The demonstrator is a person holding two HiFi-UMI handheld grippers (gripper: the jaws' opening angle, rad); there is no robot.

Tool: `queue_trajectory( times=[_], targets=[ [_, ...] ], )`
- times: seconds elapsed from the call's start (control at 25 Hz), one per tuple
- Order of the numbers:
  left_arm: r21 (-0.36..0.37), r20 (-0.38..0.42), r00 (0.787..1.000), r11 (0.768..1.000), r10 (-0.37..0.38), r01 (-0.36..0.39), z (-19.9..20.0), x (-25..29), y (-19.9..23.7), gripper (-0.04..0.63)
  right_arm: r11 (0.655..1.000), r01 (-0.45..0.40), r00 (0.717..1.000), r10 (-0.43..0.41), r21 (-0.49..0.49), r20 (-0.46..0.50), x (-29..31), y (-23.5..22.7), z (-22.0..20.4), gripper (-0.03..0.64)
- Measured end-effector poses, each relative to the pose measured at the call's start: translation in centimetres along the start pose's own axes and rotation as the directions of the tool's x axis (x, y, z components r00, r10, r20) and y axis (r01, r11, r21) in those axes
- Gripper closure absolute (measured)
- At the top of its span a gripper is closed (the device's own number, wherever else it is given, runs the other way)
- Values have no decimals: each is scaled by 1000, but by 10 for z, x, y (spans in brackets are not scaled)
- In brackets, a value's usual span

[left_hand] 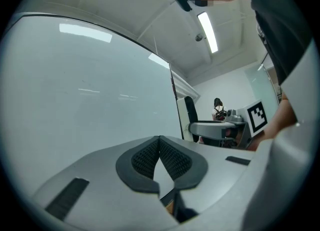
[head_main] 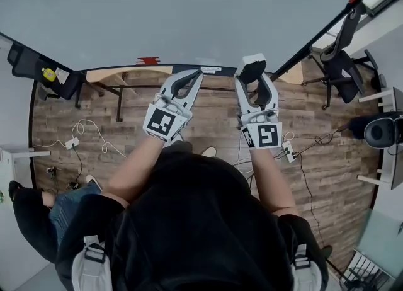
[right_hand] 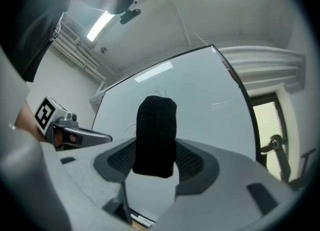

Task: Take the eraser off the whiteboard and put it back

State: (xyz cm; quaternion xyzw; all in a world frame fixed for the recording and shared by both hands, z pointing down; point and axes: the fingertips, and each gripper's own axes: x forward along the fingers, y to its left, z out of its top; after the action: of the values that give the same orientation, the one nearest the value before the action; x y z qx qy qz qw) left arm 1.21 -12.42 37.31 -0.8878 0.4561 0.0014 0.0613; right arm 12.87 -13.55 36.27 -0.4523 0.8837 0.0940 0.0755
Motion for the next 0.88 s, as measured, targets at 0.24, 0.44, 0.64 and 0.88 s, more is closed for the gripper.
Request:
queue_trajectory(
  times=[0.24,0.44,0.64,0.88],
  targets=[
    [-63,15,1000,998,19,-18,-21,21,20,601,997,72,997,-72,-13,-28,16,-11,-29,390],
    [-111,4,1000,993,31,-30,-45,40,44,601,995,104,992,-104,-8,-66,36,-17,-53,390],
    [-95,4,1000,995,18,-17,-69,55,65,601,991,136,985,-137,-17,-104,56,-20,-83,390],
    [-121,2,1000,993,-16,17,-94,71,77,601,984,175,970,-174,-7,-167,72,-20,-127,390]
  ],
)
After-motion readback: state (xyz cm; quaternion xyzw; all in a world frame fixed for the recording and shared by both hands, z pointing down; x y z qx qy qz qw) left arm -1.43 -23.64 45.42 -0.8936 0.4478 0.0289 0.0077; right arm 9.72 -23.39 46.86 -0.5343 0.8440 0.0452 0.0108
